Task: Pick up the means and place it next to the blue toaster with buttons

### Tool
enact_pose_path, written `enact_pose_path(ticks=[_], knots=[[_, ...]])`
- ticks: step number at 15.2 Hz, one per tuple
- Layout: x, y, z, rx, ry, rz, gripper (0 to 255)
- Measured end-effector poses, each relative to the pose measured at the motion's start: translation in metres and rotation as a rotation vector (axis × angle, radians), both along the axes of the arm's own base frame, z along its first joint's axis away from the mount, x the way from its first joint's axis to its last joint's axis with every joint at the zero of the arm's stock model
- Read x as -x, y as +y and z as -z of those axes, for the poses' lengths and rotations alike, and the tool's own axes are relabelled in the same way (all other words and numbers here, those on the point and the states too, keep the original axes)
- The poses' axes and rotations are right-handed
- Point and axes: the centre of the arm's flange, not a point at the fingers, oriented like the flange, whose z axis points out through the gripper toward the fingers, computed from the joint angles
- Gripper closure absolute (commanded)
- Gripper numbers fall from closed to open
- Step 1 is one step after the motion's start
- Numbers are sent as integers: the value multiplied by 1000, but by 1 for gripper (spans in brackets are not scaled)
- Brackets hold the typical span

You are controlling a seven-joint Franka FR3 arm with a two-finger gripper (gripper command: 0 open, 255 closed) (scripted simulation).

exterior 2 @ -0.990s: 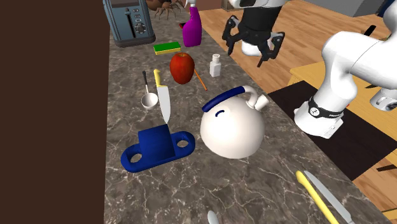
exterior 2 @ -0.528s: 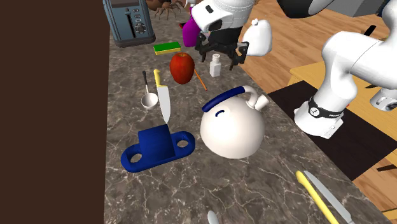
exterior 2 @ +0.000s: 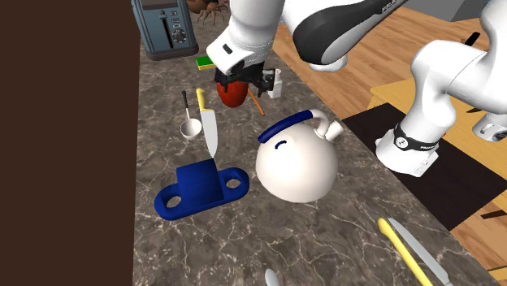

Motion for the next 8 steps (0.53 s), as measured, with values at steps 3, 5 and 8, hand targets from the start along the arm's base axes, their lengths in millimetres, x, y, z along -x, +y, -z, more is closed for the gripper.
enact_pose_path(ticks=[3, 5, 8], knots=[[-27, -13, 17, 36, 24, -91, 0], [-46, -21, 34, 59, 40, -151, 0], [-72, -32, 53, 95, 64, -241, 0]])
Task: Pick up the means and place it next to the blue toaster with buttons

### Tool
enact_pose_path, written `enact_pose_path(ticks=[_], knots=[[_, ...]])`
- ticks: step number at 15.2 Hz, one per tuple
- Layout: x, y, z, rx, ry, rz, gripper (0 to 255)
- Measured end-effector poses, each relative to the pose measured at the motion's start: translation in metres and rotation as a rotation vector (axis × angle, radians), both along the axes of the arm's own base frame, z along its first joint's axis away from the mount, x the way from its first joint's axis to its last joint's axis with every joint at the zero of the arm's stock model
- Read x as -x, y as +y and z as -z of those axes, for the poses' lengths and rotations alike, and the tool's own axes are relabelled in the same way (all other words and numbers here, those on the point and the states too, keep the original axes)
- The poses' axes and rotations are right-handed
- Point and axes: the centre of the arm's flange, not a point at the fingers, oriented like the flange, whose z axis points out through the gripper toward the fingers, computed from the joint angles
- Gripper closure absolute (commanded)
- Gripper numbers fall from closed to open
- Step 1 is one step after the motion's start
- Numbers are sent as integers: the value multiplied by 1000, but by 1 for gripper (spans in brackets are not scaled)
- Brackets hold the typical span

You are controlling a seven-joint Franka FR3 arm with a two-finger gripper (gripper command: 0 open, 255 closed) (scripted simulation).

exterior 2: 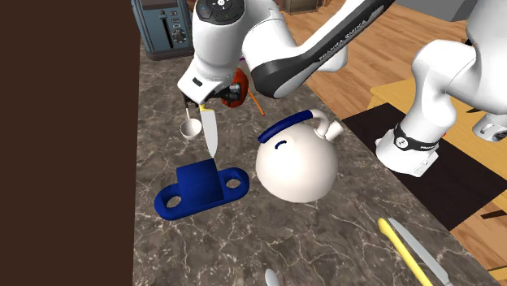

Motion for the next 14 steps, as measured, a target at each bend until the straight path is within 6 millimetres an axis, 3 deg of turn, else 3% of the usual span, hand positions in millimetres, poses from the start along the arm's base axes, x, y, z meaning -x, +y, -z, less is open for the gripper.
enact_pose_path(ticks=[3, 8, 14], knots=[[-12, -10, 15, 11, 9, -29, 0], [-13, -24, 37, 13, 9, -34, 0], [-14, -26, 40, 13, 9, -34, 0]])
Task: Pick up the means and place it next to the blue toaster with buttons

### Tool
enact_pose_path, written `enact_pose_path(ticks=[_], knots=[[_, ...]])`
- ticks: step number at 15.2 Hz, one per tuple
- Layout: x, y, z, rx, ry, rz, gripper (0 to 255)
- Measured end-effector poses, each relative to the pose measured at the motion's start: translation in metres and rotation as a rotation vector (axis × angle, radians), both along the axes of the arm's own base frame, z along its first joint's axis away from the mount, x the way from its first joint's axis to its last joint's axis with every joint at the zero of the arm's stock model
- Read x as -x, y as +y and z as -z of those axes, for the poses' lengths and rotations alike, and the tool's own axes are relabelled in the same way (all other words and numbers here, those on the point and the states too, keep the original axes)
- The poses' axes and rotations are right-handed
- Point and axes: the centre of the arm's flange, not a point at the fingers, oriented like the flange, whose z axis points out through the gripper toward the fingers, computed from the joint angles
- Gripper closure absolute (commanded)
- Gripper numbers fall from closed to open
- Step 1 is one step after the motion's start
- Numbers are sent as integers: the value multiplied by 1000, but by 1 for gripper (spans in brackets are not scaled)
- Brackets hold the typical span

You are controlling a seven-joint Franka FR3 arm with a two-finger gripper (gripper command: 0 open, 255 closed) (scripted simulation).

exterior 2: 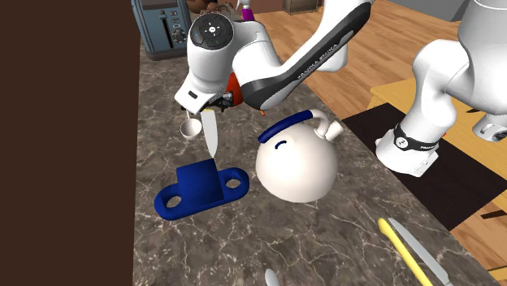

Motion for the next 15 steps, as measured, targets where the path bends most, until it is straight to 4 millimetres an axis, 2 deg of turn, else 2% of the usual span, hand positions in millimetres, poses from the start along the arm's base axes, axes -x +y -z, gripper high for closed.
enact_pose_path(ticks=[1, 2, 4, 13, 15], knots=[[0, 0, 0, 0, 0, 0, 0], [0, 0, 0, 0, 0, 0, 255], [-1, 0, -5, 2, -7, 0, 255], [0, 0, -5, 1, -5, -1, 255], [0, 0, -12, 0, -1, 0, 255]])
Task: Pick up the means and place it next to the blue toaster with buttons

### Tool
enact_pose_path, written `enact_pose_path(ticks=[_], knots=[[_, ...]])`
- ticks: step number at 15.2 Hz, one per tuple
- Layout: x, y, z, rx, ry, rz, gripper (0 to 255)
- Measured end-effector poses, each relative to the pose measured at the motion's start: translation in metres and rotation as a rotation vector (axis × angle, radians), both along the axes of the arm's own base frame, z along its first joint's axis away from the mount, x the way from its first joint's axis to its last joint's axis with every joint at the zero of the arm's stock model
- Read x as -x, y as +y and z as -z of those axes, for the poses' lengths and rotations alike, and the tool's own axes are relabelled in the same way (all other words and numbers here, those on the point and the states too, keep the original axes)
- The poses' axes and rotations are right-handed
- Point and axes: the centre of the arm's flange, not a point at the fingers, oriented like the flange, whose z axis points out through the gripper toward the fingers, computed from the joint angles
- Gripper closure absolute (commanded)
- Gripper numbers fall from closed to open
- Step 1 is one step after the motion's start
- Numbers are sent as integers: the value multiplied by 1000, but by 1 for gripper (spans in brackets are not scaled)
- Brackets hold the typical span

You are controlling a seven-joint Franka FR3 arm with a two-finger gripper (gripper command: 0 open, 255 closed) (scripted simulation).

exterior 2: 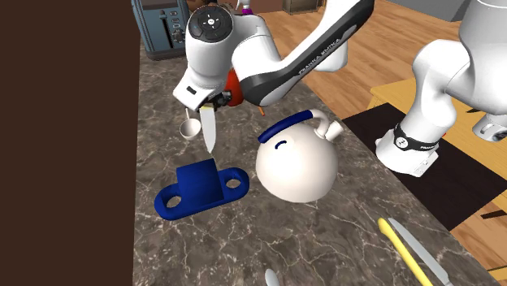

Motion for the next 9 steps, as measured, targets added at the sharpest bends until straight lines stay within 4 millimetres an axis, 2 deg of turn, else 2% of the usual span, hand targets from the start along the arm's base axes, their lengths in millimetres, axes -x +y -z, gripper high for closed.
enact_pose_path(ticks=[9], knots=[[0, 0, -46, 0, 1, 0, 255]])
